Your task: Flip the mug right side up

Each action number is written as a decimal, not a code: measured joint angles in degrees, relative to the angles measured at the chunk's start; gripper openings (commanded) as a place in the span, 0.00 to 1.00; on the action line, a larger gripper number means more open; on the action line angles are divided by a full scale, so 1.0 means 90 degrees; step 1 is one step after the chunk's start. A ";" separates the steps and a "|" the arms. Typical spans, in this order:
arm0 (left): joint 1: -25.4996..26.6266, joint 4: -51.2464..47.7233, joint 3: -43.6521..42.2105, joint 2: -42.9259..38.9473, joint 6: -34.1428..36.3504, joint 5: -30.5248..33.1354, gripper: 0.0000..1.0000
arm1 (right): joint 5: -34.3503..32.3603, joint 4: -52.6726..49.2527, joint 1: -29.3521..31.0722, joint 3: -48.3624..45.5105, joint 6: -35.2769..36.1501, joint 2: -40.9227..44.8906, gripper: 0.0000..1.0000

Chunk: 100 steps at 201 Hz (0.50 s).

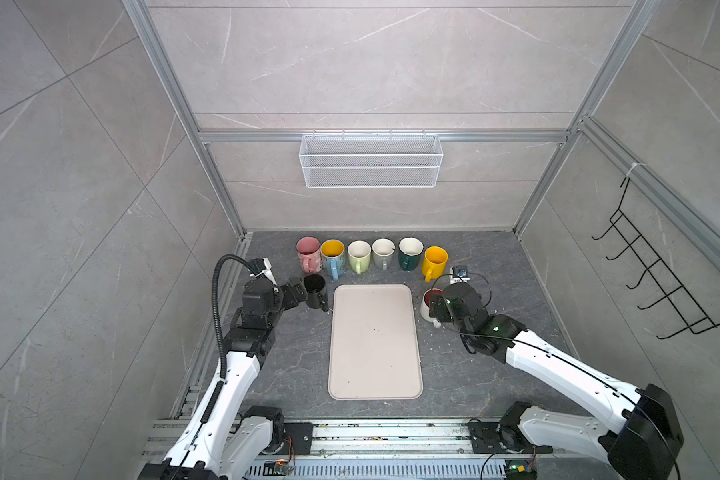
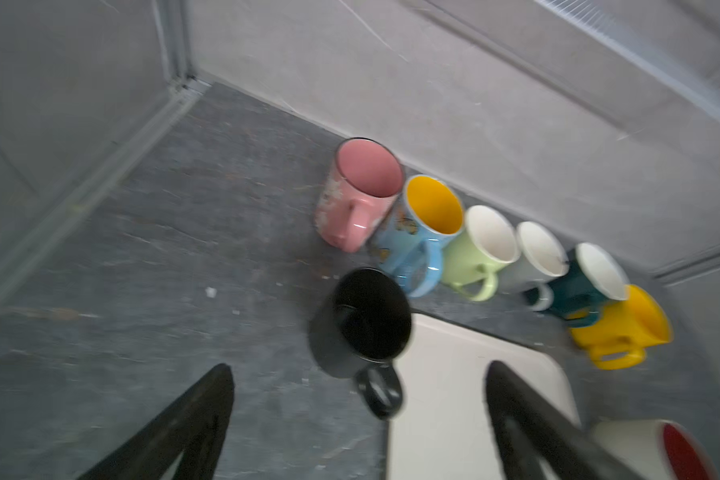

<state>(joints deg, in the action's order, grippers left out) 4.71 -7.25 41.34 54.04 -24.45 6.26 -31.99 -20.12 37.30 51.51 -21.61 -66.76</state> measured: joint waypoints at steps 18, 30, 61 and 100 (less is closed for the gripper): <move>-0.0559 0.0134 -0.0022 0.0313 0.0005 0.0170 1.00 | 0.0010 -0.0328 -0.0498 0.0510 0.0189 -0.0131 0.99; -0.0925 0.0381 -0.0121 0.0571 0.0005 0.0243 1.00 | 0.0136 -0.0410 -0.1054 0.0733 0.0277 -0.0289 0.99; -0.1491 0.1037 -0.0585 0.1282 0.0153 0.0311 1.00 | 0.0197 -0.0202 -0.2132 0.0644 0.0704 -0.0801 0.99; -0.1523 0.2035 -0.1168 0.1960 0.0578 0.0367 1.00 | 0.0393 0.1020 -0.2875 -0.0296 0.1178 -0.1474 0.99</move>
<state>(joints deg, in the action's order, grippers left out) -8.99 11.07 30.83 71.68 -19.25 9.56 -28.45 -10.94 11.42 48.84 -11.00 -80.03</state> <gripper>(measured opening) 0.998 0.991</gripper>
